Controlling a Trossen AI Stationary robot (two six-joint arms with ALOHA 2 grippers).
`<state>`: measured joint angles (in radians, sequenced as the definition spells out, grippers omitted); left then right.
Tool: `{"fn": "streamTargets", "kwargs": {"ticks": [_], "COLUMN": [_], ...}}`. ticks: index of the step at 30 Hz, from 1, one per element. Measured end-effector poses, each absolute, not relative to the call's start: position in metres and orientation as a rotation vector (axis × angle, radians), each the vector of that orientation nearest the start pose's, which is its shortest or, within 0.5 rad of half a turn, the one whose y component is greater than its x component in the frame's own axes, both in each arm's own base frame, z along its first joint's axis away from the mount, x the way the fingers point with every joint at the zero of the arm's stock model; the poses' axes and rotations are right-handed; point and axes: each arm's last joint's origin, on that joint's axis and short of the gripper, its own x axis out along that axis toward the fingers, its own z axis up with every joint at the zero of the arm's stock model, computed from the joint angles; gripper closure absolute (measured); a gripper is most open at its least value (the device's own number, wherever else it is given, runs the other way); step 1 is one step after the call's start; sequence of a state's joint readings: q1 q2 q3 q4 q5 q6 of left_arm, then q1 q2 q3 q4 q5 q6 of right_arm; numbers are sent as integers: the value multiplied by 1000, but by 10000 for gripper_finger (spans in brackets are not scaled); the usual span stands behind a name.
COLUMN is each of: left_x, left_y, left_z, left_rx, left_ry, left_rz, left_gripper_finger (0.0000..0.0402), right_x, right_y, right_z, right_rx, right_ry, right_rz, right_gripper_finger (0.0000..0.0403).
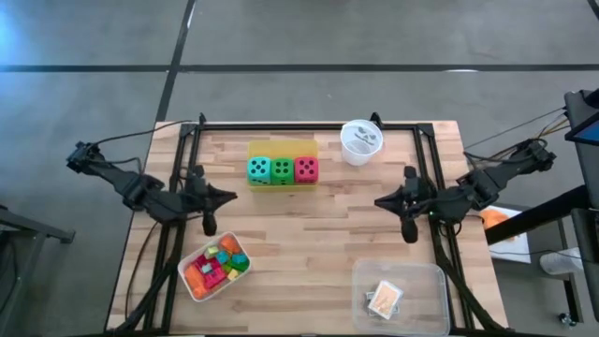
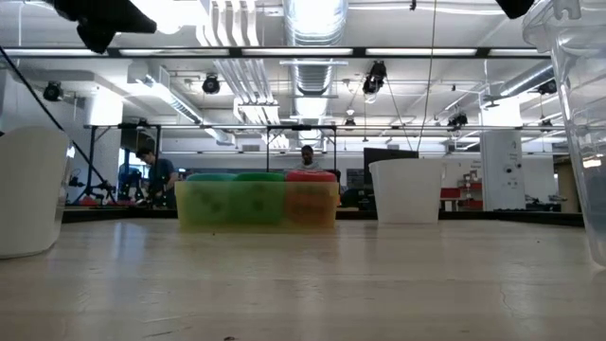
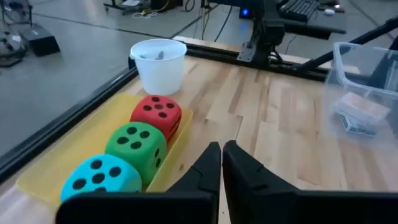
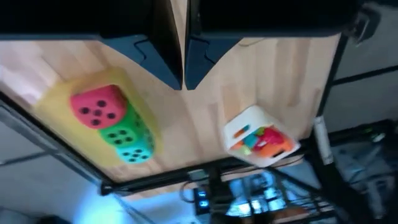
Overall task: Pick & Place Toys
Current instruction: Return to Home Position
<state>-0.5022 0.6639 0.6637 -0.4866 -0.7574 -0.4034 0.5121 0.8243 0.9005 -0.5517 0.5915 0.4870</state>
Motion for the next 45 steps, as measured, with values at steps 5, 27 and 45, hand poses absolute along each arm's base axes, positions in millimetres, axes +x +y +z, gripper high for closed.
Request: {"fn": "streamTargets", "kwargs": {"ticks": [5, 27, 45], "left_x": [115, 99, 84], "left_y": [-41, -27, -22], "left_z": [273, 209, 173], "left_rx": [-166, -181, -186], "left_ry": [276, 180, 87], "left_rz": [304, 481, 323], "left_gripper_finger": [388, 387, 387], "right_x": [140, 125, 115], "right_y": [61, 22, -14], "right_z": [319, 241, 211], "right_rx": [231, 72, 148], "right_ry": [316, 116, 110], "right_rz": [-126, 126, -7], "right_gripper_finger": [388, 388, 388]}}
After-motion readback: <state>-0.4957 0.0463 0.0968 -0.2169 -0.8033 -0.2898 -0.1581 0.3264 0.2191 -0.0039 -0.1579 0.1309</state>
